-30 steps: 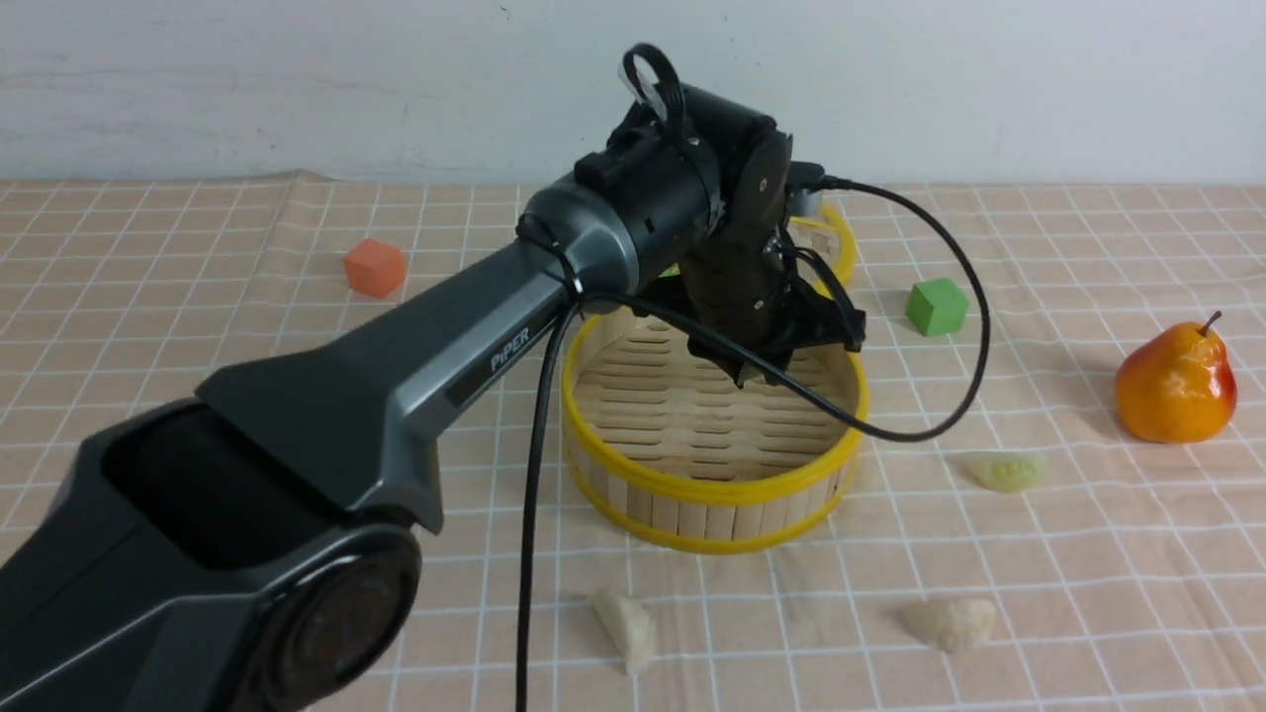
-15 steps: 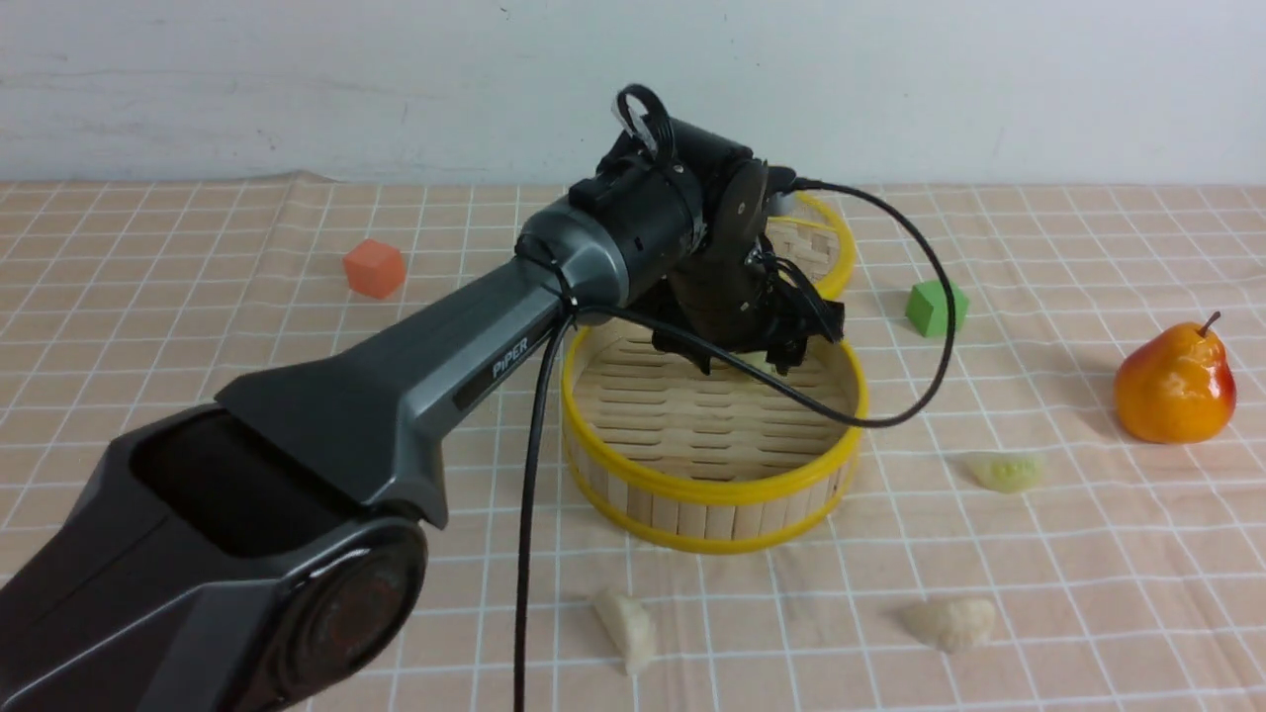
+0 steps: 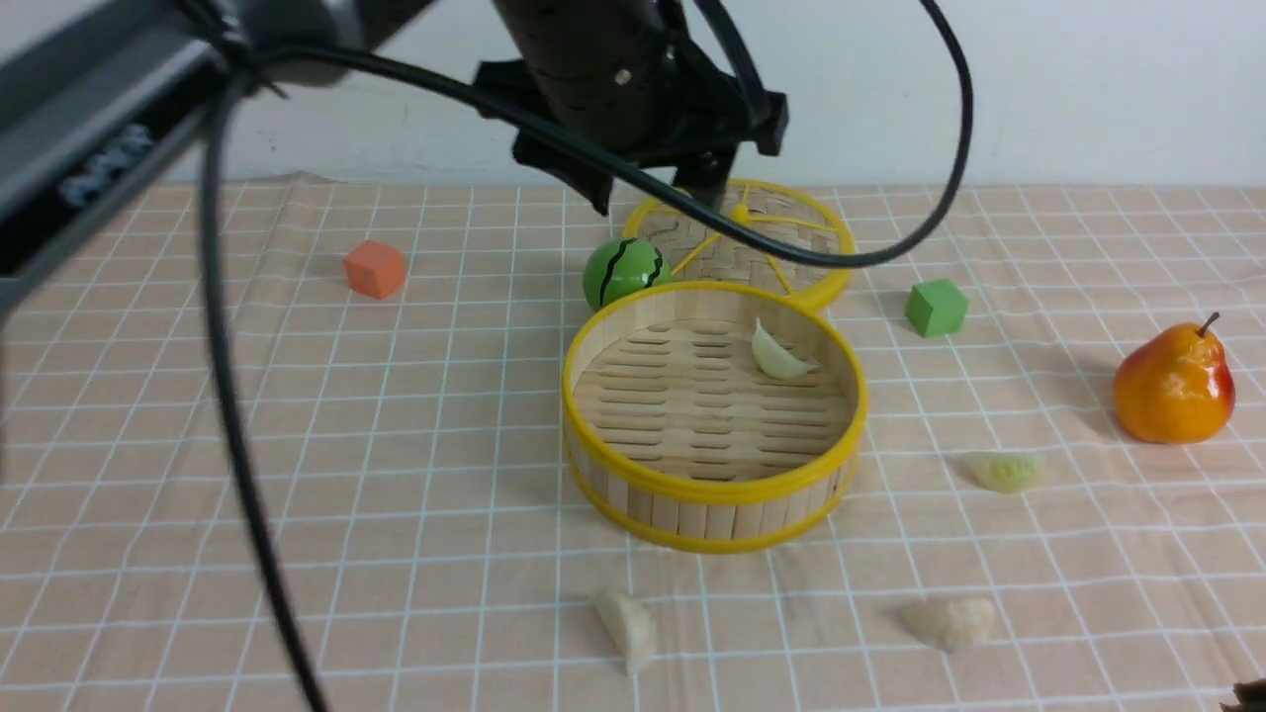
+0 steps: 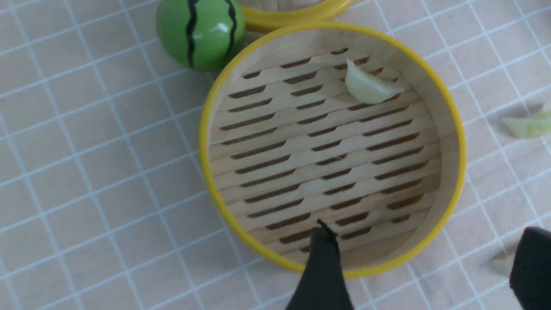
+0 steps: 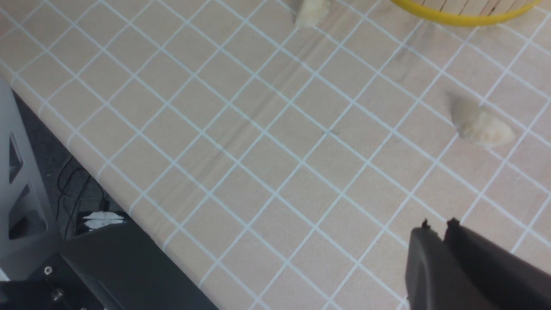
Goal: Put the dumplings into the steamer on the table with the brown tablecloth.
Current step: 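Reach for and grasp a dumpling on the table with the left gripper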
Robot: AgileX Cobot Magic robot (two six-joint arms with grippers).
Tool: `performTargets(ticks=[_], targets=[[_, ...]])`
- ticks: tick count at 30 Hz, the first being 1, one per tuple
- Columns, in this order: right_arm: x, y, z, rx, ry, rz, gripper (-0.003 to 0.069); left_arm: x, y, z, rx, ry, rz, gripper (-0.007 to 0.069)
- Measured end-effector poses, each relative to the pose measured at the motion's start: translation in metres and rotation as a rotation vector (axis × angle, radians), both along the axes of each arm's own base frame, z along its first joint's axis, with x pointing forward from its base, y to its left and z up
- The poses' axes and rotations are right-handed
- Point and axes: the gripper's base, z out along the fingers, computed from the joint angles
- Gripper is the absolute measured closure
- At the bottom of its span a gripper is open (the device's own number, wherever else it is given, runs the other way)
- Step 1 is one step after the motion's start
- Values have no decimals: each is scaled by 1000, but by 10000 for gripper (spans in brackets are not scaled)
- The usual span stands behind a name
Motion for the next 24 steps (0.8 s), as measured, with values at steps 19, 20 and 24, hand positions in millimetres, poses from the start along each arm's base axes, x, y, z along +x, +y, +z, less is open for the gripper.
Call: performTargets(ticks=[19,20,24], targets=[[0,2,1,22,-3,3,585,-91,31,-160,-39,369,215,145],[0,2,1,22,-2,4,583,-89,24,-169,-34,365,216,151],[0,1,1,18,-4,3,582,-77,5,-200,-23,387,256,158]])
